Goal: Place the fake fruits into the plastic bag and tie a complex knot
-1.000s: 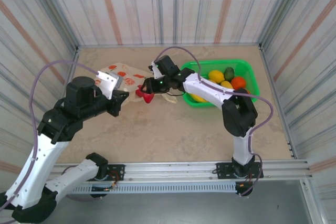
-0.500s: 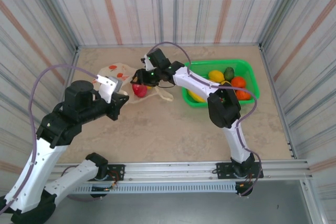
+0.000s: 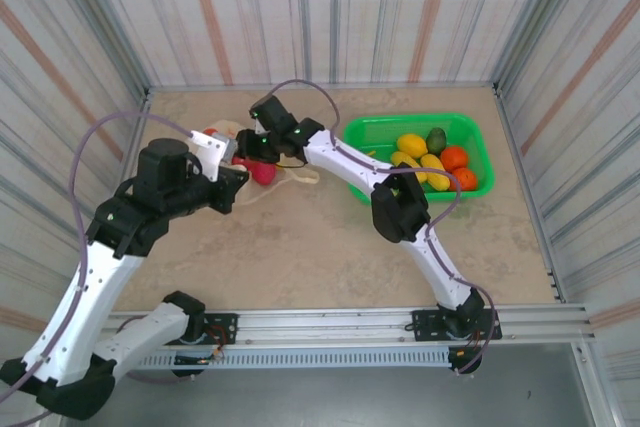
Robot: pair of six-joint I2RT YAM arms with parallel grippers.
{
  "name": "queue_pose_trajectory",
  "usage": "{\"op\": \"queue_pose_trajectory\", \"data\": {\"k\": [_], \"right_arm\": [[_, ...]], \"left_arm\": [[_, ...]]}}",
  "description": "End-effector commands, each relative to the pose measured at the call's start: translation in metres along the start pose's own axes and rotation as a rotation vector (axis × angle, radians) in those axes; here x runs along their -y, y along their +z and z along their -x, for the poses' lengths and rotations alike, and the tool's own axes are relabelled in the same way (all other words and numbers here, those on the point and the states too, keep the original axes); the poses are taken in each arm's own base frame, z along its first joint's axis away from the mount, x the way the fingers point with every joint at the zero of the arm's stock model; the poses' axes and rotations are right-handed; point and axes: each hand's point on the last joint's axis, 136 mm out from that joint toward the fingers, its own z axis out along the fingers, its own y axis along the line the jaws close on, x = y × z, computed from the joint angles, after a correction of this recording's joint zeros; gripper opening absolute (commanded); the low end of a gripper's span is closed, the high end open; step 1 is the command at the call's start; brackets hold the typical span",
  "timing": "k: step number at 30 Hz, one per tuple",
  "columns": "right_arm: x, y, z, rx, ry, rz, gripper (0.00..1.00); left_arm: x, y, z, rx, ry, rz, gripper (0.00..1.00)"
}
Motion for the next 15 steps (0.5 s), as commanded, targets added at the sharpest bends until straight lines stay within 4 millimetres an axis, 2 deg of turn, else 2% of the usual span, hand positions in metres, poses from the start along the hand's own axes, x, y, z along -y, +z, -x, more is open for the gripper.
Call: {"op": "queue_pose_trajectory", "data": {"k": [1, 3, 6, 10, 12, 15], "right_arm": [[0.001, 0.010, 0.003, 0.066, -0.026, -0.071, 0.55], [0.000, 0.014, -0.001, 0.049, -0.040, -0.089, 0.65], [0.010, 0.012, -0.005, 0.029, -0.062, -0.134, 0.80], [0.012, -0.001, -0.010, 0.012, -0.114, -0.121, 0.86], [0.008, -0.012, -0.011, -0.005, -0.151, -0.104, 0.85], [-0.009, -0.041, -0.009, -0.011, -0.250, -0.044, 0.80]], "left_arm": [[0.001, -0.004, 0.012, 0.040, -0.059, -0.019, 0.00], [-0.003, -0.003, 0.012, 0.041, -0.089, -0.012, 0.00], [-0.011, -0.003, 0.011, 0.040, -0.126, 0.013, 0.00], [-0.020, -0.003, 0.010, 0.042, -0.159, 0.044, 0.00], [-0.023, -0.002, 0.009, 0.037, -0.174, 0.052, 0.00], [-0.026, -0.001, 0.010, 0.037, -0.187, 0.061, 0.00]]}}
